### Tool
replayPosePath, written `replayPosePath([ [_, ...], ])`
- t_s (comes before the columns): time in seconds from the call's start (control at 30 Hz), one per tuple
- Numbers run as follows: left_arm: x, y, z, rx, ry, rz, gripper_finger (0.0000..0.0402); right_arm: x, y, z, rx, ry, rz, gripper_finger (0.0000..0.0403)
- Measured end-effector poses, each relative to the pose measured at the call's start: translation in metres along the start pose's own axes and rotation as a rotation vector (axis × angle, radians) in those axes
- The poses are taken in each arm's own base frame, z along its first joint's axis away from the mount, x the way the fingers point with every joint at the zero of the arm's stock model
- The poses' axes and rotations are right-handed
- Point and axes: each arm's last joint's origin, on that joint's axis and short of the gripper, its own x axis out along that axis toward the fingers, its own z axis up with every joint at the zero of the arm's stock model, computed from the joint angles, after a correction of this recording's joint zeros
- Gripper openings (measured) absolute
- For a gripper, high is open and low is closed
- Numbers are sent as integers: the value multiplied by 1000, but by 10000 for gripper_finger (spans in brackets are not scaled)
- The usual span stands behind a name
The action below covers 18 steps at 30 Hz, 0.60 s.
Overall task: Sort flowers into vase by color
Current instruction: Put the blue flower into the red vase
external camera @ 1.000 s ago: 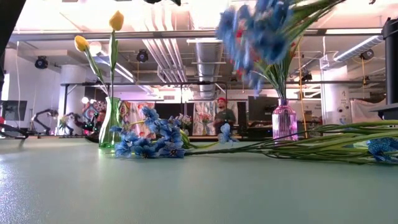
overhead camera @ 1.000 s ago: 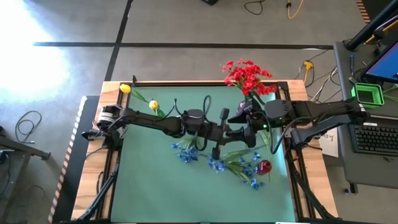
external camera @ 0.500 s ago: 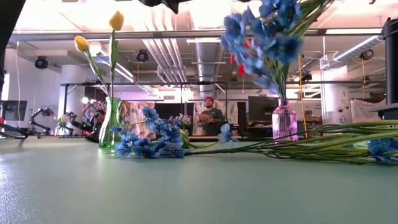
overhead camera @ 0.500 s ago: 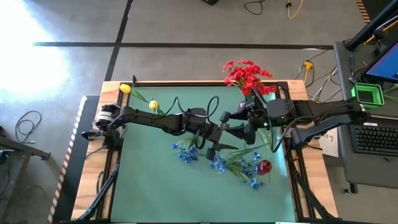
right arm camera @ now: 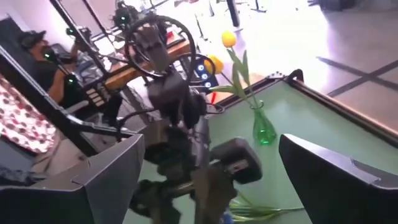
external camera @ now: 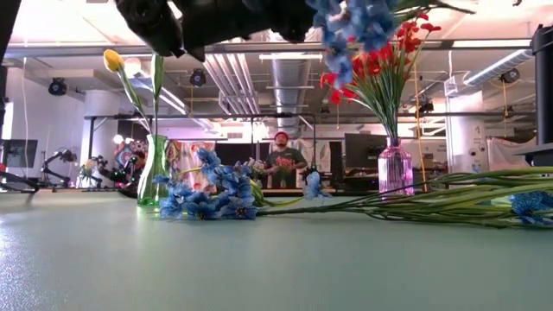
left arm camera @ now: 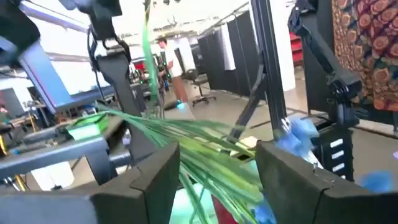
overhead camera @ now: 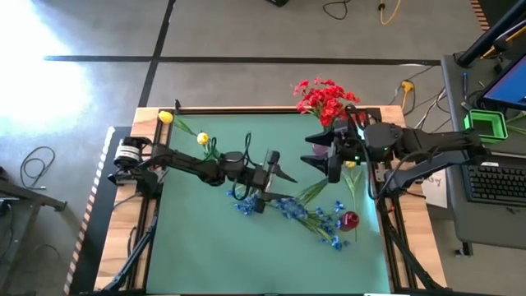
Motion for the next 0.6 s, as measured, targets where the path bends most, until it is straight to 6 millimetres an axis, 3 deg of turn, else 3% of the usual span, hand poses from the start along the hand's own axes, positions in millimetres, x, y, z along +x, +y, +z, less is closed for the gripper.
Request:
replayPosePath([
  [0.4,25,13,24,7,-68,48,296,10,1,-3,-7,5,-24,364],
  [0.6,48,18,14,-22,-62,46,307,10,1,-3,-6,1,-23,364],
])
